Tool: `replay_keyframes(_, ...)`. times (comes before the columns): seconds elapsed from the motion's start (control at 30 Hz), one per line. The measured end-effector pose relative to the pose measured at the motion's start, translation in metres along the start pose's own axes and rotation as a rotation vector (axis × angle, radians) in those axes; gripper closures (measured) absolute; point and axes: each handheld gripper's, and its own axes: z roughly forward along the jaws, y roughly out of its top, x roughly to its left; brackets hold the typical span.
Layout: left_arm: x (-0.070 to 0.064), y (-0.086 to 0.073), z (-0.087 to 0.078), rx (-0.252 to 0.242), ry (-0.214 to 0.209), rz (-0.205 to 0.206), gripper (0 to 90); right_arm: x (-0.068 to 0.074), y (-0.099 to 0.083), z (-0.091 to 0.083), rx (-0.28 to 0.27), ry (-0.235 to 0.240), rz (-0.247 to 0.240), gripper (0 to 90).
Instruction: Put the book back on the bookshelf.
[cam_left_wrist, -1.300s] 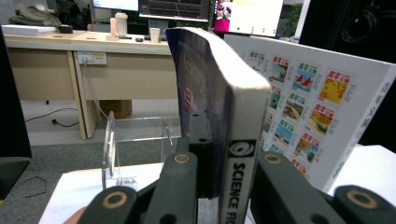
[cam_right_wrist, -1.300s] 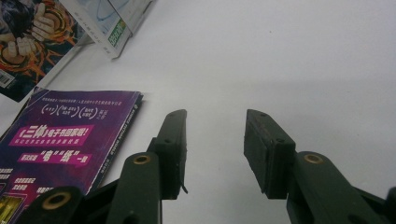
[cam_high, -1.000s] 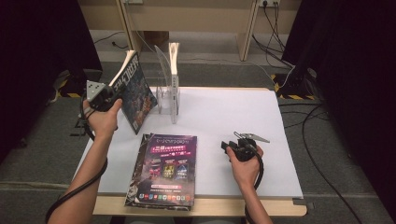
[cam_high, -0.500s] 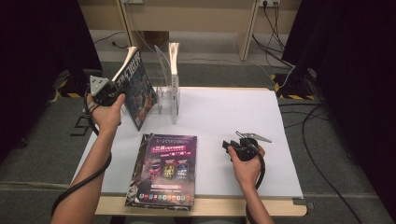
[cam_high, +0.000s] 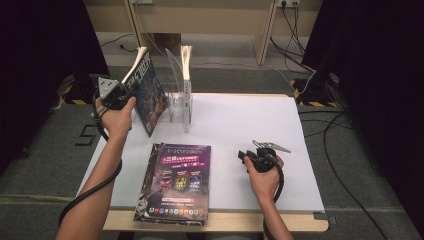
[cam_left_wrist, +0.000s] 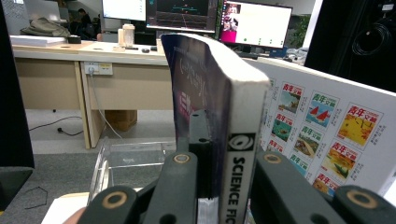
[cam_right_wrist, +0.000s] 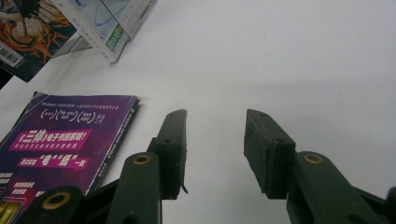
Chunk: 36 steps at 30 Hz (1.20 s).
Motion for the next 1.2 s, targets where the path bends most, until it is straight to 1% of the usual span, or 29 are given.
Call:
replay_keyframes(0.07,0.000,0.000,0.002,-0.002,0.003,0.001,82.4,0.000,0.000,0.000,-0.002,0.000,-0.004,59.6)
replay_keyframes(0.1,0.000,0.000,0.003,-0.004,0.004,0.001,82.4,0.000,0.000,0.000,-0.002,0.001,0.003,59.6)
replay_keyframes(0.23,-0.001,0.000,0.006,-0.009,0.013,0.004,82.4,-0.001,0.000,0.000,-0.003,-0.001,-0.007,59.6)
replay_keyframes(0.43,0.000,0.001,0.010,-0.009,0.030,0.018,82.4,-0.001,0.000,0.000,-0.001,0.000,-0.008,59.6)
replay_keyframes(0.67,0.001,0.002,0.016,-0.014,0.040,0.017,82.4,-0.001,0.000,0.001,0.001,0.005,0.005,59.6)
replay_keyframes(0.73,0.001,0.002,0.019,-0.016,0.039,0.018,82.4,-0.001,0.000,0.000,-0.001,0.001,-0.010,59.6)
replay_keyframes(0.8,0.000,0.002,0.020,-0.020,0.038,0.024,82.4,-0.001,0.000,0.000,0.000,0.006,-0.002,59.6)
replay_keyframes(0.83,-0.001,0.001,0.020,-0.023,0.037,0.026,82.4,-0.001,0.000,0.000,0.000,0.003,-0.007,59.6)
replay_keyframes(0.87,-0.001,0.001,0.021,-0.026,0.037,0.025,82.4,-0.001,0.000,0.000,0.000,0.005,0.003,59.6)
replay_keyframes(0.9,-0.001,0.001,0.021,-0.028,0.037,0.024,82.4,-0.002,0.001,0.000,-0.003,0.003,-0.007,59.6)
replay_keyframes(0.93,-0.002,0.001,0.021,-0.028,0.036,0.024,82.4,-0.002,0.001,0.000,-0.002,0.007,-0.002,59.6)
replay_keyframes(1.2,-0.005,0.000,0.028,-0.035,0.035,0.032,82.4,-0.002,0.001,0.001,-0.005,0.006,-0.004,59.6)
